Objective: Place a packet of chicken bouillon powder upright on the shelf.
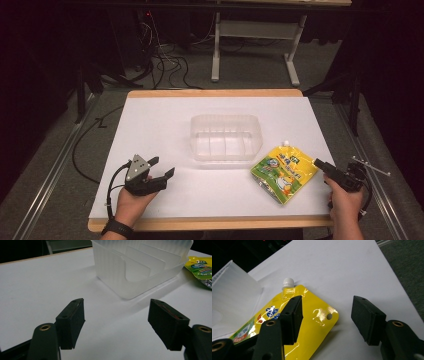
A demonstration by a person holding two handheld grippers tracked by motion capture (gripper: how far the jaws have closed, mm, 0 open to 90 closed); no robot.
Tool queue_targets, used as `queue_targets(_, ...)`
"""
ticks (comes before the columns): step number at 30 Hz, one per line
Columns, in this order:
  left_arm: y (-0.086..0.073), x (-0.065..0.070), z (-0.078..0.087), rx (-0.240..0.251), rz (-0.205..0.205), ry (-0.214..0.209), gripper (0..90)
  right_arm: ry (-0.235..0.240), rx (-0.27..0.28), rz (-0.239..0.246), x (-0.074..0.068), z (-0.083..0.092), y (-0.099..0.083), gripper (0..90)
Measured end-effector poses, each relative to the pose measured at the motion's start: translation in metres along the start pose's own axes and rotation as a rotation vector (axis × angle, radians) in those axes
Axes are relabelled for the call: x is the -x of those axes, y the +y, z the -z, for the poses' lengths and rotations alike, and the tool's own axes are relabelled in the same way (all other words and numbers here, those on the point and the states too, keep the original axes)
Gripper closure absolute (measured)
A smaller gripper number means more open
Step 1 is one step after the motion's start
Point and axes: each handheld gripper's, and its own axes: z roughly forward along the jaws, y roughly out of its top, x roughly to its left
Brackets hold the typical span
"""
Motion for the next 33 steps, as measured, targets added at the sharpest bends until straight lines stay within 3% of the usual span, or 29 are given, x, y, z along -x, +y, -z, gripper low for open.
queue_targets(10, -0.003, -0.002, 0.006, -0.004, 0.001, 0.005, 30.2, 0.034, -0.033, -0.046, 0.001, -0.009, 0.001, 43.9)
queue_targets(20, -0.003, -0.002, 0.008, -0.001, -0.009, 0.002, 30.5, 0.107, -0.067, -0.115, 0.003, -0.013, -0.001, 51.2)
queue_targets(25, -0.003, -0.001, 0.007, -0.005, -0.020, -0.002, 30.5, 0.175, -0.044, -0.125, 0.005, -0.010, -0.002, 57.7)
queue_targets(30, -0.003, 0.001, 0.006, -0.007, -0.026, -0.009, 30.5, 0.201, -0.051, -0.128, 0.002, -0.011, -0.003, 61.3)
queue_targets(33, -0.003, 0.001, 0.006, -0.010, -0.034, -0.010, 30.8, 0.236, -0.018, -0.123, 0.000, -0.009, -0.002, 64.8)
